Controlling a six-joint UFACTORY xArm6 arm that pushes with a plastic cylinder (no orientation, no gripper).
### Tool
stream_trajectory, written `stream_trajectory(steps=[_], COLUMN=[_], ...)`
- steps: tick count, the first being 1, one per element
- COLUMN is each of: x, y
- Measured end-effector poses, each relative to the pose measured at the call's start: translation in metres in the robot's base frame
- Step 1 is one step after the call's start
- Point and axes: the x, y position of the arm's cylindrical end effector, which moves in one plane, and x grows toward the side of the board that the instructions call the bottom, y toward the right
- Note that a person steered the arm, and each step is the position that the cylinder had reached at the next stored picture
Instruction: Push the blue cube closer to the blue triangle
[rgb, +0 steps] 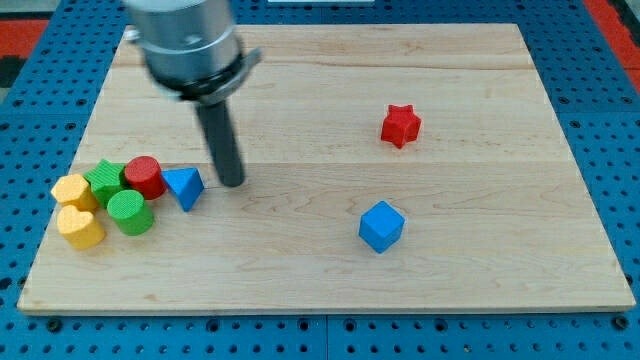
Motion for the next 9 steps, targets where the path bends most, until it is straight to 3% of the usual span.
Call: stream_trajectory(steps=[2,3,5,6,8,9], x=[0.008,0.051,0.104,0.075,0.054,0.018], y=[0.181,0.22,0.118,0.066,0.105,0.11])
